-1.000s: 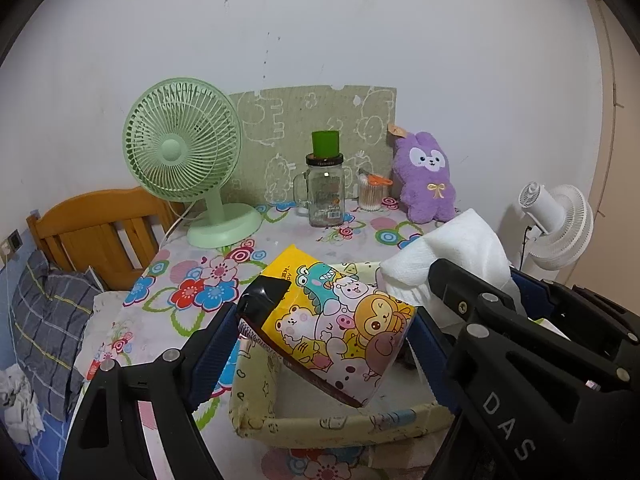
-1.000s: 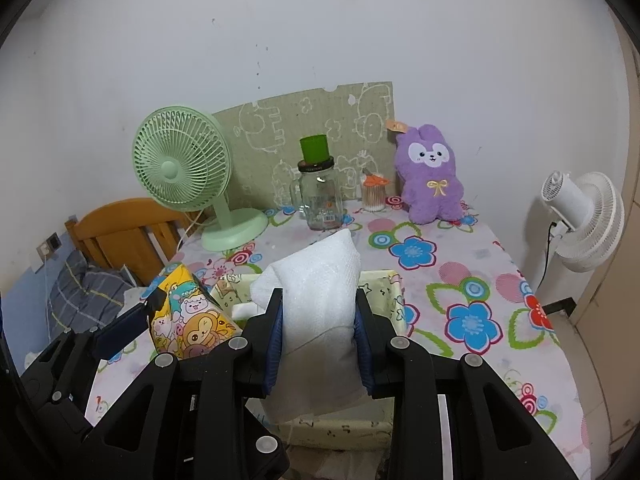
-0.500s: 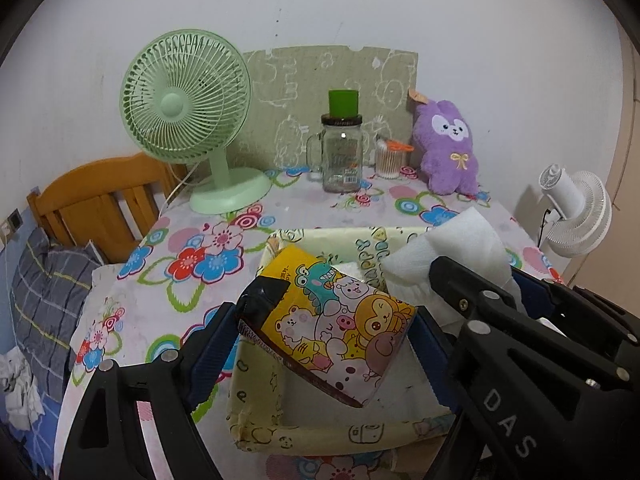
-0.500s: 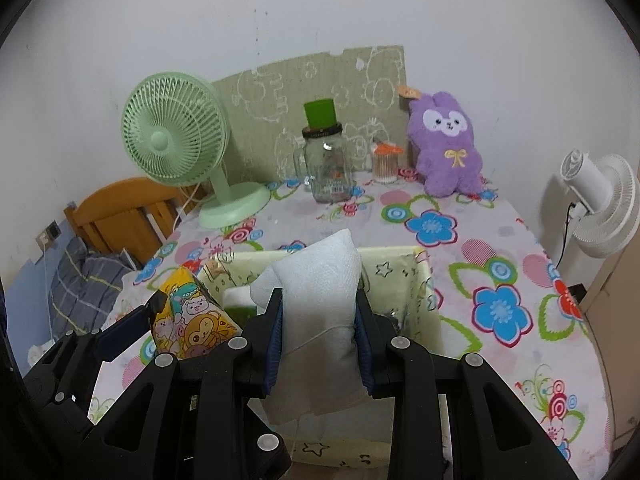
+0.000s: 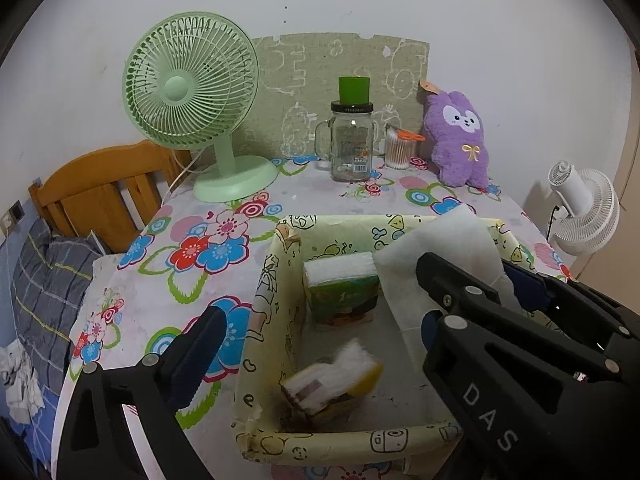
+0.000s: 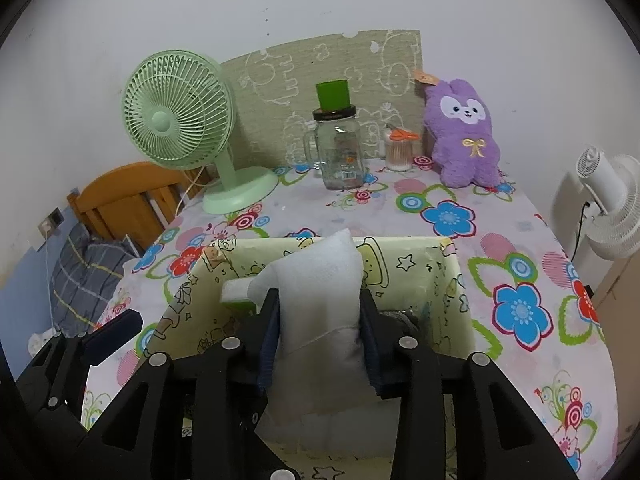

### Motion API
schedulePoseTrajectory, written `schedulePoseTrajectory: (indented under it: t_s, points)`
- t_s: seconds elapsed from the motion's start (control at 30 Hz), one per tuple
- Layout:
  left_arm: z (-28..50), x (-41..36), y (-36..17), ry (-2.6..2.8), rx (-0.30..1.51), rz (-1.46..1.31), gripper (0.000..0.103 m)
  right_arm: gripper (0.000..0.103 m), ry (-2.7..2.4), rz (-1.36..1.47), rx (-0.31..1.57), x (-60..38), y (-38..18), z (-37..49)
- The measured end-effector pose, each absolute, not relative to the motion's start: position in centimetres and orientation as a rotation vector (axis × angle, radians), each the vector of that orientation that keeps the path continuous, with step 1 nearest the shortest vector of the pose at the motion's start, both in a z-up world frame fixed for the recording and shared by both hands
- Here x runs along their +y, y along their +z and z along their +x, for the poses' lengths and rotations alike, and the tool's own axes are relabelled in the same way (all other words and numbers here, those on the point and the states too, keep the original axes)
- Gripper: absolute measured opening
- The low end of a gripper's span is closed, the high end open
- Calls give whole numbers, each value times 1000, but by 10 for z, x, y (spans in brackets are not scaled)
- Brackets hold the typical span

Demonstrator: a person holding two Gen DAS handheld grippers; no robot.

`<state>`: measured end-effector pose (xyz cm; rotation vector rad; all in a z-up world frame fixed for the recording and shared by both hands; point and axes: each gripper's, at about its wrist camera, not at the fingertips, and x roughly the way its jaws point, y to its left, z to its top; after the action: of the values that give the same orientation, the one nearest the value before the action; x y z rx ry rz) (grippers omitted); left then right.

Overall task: Organize soft objects
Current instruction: 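Open left tool to drop yellow pack in box while right tool holds white cloth, then open right tool to release the white cloth into the fabric box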

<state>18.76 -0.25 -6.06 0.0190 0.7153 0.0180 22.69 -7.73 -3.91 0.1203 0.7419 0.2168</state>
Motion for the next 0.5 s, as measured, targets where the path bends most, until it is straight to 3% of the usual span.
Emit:
schedulePoseTrajectory:
  t_s: [0.13, 0.3, 0.5]
  points:
    - [192, 0, -63, 25, 725, 12, 99, 53, 231, 121, 749, -75, -43, 232]
    - [192, 3, -64, 21, 727, -1, 99, 79, 240, 118, 730, -73, -42, 233]
    - [190, 0, -62, 15, 718, 6, 99, 83, 228, 114, 728, -75, -40, 231]
